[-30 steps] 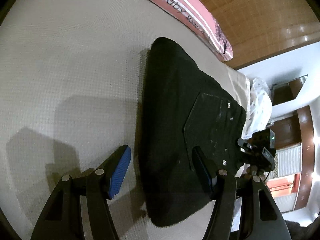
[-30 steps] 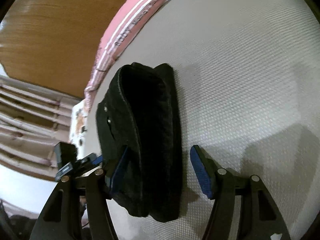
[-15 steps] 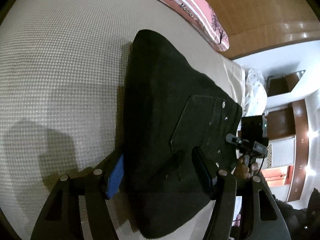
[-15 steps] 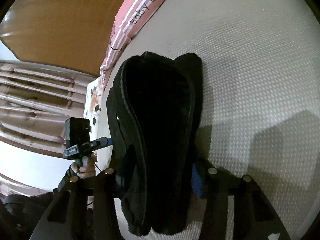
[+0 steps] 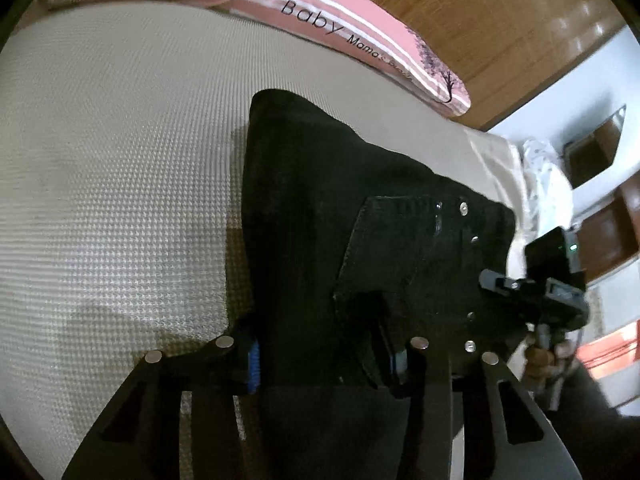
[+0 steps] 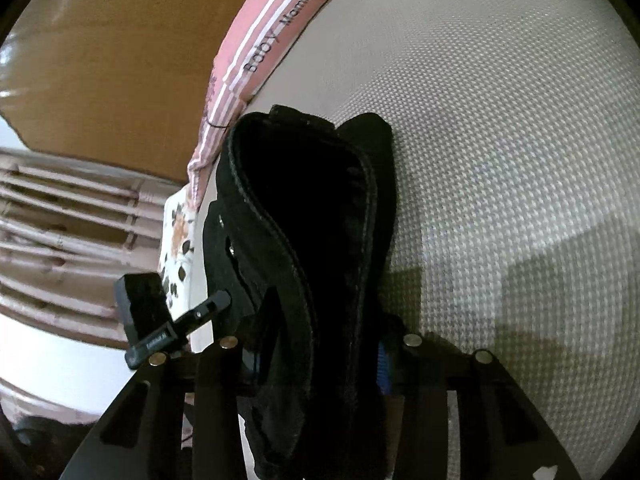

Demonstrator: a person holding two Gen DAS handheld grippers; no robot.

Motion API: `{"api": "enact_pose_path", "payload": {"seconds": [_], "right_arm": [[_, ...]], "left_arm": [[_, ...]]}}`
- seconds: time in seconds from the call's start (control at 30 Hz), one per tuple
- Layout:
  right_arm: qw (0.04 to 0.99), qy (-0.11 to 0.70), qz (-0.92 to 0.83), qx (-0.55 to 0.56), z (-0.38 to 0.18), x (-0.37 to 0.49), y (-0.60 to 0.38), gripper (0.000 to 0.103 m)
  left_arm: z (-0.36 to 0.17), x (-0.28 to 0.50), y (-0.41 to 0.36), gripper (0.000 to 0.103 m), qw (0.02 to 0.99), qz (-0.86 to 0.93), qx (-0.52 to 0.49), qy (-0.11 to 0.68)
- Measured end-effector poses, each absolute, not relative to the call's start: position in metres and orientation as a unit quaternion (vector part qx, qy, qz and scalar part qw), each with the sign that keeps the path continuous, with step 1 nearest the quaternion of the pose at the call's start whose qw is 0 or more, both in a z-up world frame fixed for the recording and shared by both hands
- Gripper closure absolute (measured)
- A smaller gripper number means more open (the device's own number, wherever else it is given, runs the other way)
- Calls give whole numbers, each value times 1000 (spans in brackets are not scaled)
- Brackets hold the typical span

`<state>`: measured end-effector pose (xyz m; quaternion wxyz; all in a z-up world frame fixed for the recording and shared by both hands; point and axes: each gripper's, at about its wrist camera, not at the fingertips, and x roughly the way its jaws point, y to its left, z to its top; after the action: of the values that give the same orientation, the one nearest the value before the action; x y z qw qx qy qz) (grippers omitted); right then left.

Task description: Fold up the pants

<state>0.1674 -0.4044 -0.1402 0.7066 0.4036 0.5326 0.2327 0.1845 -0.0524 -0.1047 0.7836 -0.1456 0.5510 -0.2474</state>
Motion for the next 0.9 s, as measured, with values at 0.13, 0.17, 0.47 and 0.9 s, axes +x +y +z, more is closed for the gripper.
{"api": "enact_pose_path", "payload": {"seconds": [0.13, 0.17, 0.47, 0.9], "right_arm": [[717, 529, 203, 405, -135, 160, -400, 66], [720, 527, 192, 409, -133, 157, -399, 67], [747, 513, 115, 408, -111, 144, -386, 76], [771, 511, 98, 368, -72, 128, -351, 79]], "left_arm": [[-101, 177, -63, 60, 804, -214, -109, 545], [-100, 176, -67, 61, 809, -208, -91, 542], [-87, 165, -94, 77, 826, -179, 16, 534], [-69, 145, -85, 84, 826, -184, 1, 533]]}}
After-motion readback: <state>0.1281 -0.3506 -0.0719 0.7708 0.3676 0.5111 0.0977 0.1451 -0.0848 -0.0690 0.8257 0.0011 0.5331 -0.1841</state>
